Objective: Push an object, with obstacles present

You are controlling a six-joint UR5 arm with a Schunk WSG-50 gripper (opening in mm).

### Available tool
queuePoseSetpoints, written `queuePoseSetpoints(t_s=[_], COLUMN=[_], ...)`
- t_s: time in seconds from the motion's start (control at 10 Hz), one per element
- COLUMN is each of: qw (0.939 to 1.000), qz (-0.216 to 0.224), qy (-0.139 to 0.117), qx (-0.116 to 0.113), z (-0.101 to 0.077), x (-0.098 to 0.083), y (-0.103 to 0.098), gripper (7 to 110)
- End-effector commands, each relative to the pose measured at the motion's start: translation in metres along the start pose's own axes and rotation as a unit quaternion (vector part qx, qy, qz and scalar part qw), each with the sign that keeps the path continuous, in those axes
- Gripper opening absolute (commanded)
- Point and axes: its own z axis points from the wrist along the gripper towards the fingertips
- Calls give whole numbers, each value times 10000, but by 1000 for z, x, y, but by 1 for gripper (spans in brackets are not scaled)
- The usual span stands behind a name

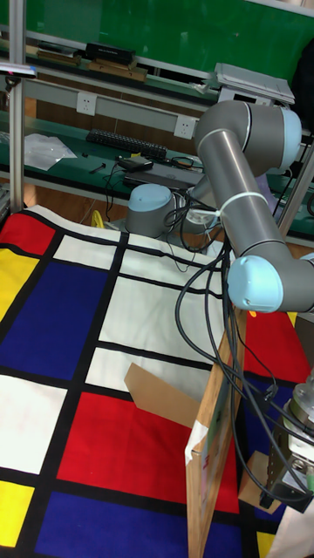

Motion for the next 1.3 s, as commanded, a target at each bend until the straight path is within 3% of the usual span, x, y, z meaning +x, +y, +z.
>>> queuePoseSetpoints(t_s=[0.0, 1.2], qw=[9998, 9973], qz=[66, 17], qy=[17, 114], qx=[-163, -723], z=[0, -5], x=[0, 2], y=[13, 52], gripper=[7, 7])
